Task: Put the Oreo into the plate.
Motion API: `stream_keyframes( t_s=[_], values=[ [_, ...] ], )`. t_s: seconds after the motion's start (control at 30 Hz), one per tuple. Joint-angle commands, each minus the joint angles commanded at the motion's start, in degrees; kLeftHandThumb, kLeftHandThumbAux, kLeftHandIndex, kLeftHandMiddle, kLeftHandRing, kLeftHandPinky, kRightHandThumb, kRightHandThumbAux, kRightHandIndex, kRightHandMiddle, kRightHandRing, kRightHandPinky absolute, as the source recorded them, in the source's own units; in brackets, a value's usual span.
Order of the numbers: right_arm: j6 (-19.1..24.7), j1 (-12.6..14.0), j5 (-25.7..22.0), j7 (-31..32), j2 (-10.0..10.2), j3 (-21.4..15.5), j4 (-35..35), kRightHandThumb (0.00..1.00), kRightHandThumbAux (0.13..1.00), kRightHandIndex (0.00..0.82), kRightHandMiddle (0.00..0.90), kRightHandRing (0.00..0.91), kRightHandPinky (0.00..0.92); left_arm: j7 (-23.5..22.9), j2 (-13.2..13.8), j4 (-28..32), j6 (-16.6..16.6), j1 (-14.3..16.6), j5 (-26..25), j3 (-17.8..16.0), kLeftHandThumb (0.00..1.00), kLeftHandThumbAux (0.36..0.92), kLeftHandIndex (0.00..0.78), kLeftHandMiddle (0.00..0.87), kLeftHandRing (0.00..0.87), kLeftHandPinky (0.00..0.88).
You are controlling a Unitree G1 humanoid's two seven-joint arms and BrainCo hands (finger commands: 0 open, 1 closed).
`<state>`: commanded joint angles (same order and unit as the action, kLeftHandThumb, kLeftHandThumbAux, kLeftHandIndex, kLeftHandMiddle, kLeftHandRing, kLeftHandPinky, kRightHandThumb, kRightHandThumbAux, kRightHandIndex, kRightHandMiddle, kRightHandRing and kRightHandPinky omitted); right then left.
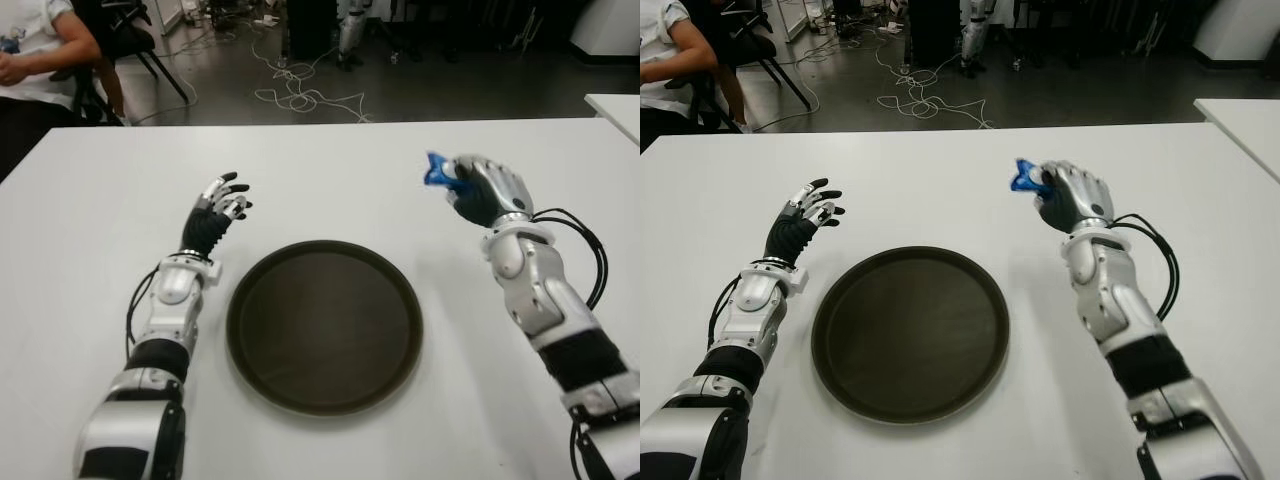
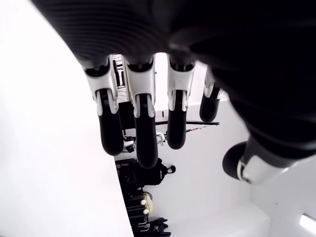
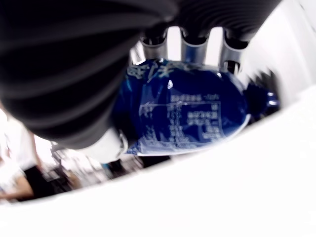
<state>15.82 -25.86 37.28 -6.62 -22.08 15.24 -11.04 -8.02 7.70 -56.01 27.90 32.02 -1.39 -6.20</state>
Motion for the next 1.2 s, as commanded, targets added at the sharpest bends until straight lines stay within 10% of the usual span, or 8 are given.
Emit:
stream_keyframes(
  t_s=[0.7,1.2],
  values=[
    [-8.3,1.8,7.0,-4.4,5.3,5.2,15.3,0.695,0.723,0.437,0.782,0.779,0.765,-0.3,0.3,-0.4,-1.2,0.6,0.1,0.1,0.708,0.531,0.148,0.238,0.310,0.345],
    [-20.8,5.6,-3.0,13.2,7.9,13.5,15.3,0.696,0.724,0.435,0.782,0.782,0.777,-1.2,-0.4,-0.5,-0.9,0.7,-1.0,-0.6,0.689,0.544,0.151,0.226,0.308,0.355]
  ],
)
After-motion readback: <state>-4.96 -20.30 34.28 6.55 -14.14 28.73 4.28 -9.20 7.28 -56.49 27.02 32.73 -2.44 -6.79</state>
